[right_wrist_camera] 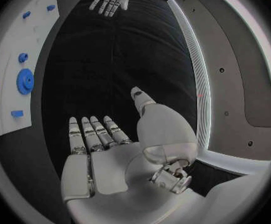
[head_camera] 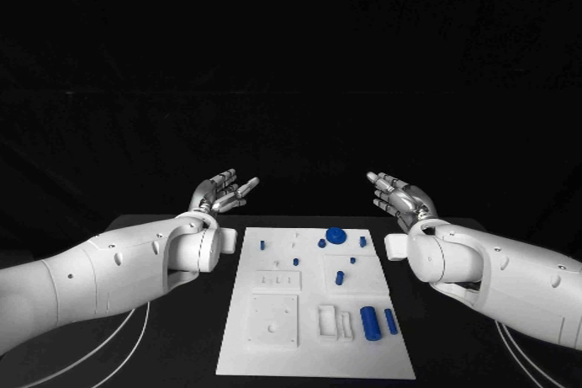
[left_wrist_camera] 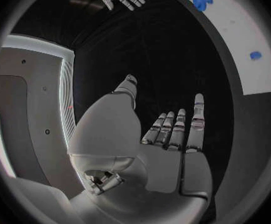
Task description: Assemble the parts on the task board
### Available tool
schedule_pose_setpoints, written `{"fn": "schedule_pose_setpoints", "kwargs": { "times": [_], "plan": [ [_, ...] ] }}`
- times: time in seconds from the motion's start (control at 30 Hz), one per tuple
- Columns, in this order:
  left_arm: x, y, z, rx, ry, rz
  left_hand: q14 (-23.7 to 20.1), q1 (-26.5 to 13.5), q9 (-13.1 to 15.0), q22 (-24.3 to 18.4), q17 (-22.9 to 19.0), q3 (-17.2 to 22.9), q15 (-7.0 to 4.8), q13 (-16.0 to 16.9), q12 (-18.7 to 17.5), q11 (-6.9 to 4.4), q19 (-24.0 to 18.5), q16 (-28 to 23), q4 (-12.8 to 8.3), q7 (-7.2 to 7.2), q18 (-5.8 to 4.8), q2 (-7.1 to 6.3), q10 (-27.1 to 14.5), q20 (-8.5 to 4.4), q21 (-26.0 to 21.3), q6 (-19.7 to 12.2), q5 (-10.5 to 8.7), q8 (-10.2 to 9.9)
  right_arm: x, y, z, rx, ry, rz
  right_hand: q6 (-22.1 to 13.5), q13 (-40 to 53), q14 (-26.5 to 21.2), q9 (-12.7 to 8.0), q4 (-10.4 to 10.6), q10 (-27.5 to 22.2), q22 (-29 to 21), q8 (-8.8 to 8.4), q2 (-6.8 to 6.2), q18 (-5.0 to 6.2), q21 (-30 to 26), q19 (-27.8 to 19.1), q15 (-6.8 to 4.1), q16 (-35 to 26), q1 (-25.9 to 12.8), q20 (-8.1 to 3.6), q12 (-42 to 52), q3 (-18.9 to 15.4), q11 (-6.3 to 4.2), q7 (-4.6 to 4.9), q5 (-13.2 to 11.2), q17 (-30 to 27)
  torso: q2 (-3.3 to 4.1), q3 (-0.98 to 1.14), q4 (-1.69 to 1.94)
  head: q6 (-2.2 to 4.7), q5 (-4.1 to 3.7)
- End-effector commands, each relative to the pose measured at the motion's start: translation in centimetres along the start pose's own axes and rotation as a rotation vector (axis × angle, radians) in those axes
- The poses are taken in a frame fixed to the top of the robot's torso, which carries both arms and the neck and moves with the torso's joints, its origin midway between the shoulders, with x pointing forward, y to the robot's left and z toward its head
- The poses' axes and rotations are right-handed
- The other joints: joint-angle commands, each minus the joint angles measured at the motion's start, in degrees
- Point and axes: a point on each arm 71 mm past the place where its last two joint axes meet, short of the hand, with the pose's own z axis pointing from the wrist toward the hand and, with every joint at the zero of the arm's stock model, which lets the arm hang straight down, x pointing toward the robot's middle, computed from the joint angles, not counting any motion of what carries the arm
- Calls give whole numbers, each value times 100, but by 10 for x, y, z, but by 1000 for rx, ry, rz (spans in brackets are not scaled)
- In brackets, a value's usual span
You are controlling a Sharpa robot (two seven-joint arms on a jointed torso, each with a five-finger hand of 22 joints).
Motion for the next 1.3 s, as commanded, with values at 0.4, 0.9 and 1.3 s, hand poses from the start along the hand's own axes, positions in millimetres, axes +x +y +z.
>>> {"fn": "schedule_pose_setpoints", "kwargs": {
  "times": [0.4,0.9,1.3],
  "plan": [
    [-9,-11,25,-72,87,-1,558,276,35,39,36,36,149,32,58,220,335,68,-147,248,175,181,554,49,84,513,30,66,-12,6,24,167,292,-30,1834,107,2503,101,-807,2099,154,135,-251,170,283,1906,-11,166,1226,-204,121,-49,-50,257,214,142,1,-2,-1,1,0],
    [-14,-22,14,2,186,19,4379,707,181,584,219,-200,-316,143,179,148,2026,847,-1994,291,-418,815,4116,-1246,1360,3692,481,204,-15,18,37,-211,293,-897,4407,174,6418,200,-1438,4683,544,208,-465,105,1502,5347,-1169,733,1062,-1424,185,576,-700,-76,638,710,83,-58,30,-157,-51],
    [-8,-52,-5,33,298,-16,4568,514,180,1365,231,-320,-389,144,181,134,1472,1019,-2307,327,-458,942,4279,-1345,2426,3694,462,203,15,37,33,-303,333,-1250,4550,178,6675,207,-1457,5031,1798,210,-882,233,3258,6230,-1489,3726,1031,-1877,186,1038,-870,-166,745,3379,431,-145,199,-25,-153]
  ]
}}
